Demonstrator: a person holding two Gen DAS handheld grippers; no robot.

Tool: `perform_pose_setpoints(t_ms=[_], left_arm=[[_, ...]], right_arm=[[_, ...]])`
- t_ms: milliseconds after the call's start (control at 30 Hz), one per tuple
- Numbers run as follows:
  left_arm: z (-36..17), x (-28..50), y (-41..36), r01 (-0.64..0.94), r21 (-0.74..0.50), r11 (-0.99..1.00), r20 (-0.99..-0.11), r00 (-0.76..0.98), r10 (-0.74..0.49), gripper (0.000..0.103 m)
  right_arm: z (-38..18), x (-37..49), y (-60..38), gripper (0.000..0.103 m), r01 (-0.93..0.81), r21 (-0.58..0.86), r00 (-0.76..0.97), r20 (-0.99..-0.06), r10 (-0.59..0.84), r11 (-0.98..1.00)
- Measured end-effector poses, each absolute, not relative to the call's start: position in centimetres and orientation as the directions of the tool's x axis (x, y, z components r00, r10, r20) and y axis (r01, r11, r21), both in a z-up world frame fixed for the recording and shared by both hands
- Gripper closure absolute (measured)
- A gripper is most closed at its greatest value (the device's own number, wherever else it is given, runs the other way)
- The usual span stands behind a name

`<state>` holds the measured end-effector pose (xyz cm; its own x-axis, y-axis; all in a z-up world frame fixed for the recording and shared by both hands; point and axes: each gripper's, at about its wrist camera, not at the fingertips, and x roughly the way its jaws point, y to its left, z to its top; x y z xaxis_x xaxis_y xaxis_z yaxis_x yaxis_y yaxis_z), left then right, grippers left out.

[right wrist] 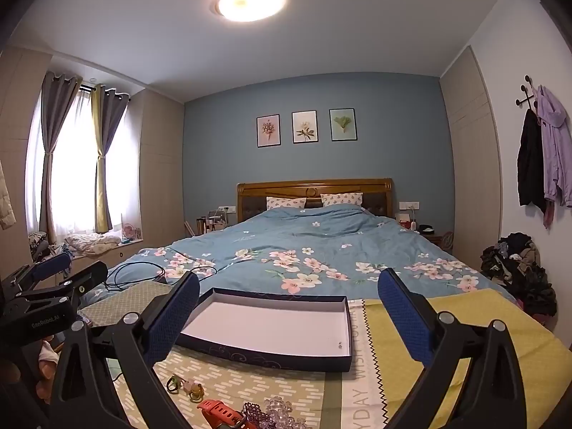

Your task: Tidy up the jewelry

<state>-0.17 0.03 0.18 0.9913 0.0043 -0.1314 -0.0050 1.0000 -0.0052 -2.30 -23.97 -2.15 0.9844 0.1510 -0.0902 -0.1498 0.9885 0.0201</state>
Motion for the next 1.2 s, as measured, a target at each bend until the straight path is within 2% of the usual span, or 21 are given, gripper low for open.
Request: perform_pose_setpoints(t_ms=[1200], left_arm=[[0.16, -0.32, 0.00, -0.010, -0.004, 1.000, -0.123, 0.992, 0.009, 0.006]], right_arm=[[-2.39, -2.41, -24.49, 0.006, -0.146, 0.027, 0.985, -0.089, 0.148, 0.989]])
